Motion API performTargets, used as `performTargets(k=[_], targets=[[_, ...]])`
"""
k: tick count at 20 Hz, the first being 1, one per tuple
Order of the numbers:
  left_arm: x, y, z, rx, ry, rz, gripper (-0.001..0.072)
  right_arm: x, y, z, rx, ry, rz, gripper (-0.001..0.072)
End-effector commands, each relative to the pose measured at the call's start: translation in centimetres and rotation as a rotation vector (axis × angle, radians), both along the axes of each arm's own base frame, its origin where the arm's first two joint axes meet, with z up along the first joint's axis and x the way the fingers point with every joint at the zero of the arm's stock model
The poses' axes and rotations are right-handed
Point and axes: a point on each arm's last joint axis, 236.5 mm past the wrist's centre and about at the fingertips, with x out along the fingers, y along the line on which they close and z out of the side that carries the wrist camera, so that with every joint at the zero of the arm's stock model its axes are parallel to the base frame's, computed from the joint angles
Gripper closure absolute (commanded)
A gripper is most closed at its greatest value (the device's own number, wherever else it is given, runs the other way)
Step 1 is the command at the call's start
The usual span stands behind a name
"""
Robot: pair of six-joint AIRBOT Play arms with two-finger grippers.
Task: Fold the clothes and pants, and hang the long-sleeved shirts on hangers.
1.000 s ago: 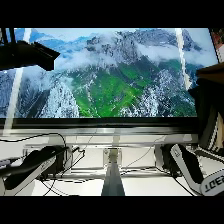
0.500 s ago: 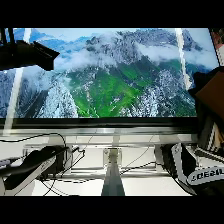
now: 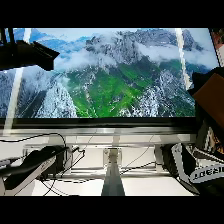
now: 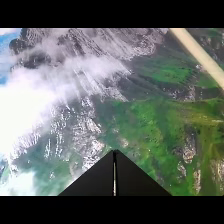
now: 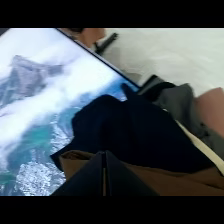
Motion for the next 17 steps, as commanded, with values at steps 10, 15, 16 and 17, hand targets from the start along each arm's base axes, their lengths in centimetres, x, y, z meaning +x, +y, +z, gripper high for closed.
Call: performTargets(k=[10, 15, 16, 17], targets=[[0.0, 0.0, 0.1, 0.0, -0.002, 0.001, 0.0694, 9.7, 12.8, -2.9, -0.257, 0.235, 0.594, 0.0697], [0.0, 0.0, 0.1, 0.0, -0.002, 0.001, 0.0694, 10.5, 14.7, -3.3, -0.253, 0.233, 0.656, 0.0694], [0.0, 0.0, 0.1, 0.0, -0.002, 0.001, 0.0694, 10.5, 15.2, -3.3, -0.241, 0.224, 0.669, 0.0694], [0.0, 0.0, 0.1, 0.0, -0.002, 0.001, 0.0694, 10.6, 15.3, -3.3, -0.238, 0.221, 0.672, 0.0694]])
